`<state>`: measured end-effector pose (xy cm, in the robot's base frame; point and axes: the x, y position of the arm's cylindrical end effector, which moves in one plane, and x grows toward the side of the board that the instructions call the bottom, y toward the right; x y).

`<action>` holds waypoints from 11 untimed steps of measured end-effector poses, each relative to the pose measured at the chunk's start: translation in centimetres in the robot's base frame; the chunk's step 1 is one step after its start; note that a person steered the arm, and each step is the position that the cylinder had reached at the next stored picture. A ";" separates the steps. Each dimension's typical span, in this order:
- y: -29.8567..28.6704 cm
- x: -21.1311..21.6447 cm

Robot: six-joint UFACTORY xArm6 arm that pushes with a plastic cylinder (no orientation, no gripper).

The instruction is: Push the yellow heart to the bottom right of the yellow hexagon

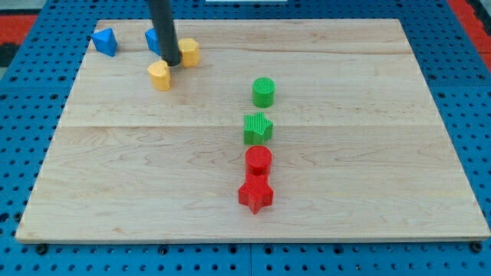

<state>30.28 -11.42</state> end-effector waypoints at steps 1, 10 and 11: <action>4.0 -1.6; 6.7 2.7; 11.8 2.2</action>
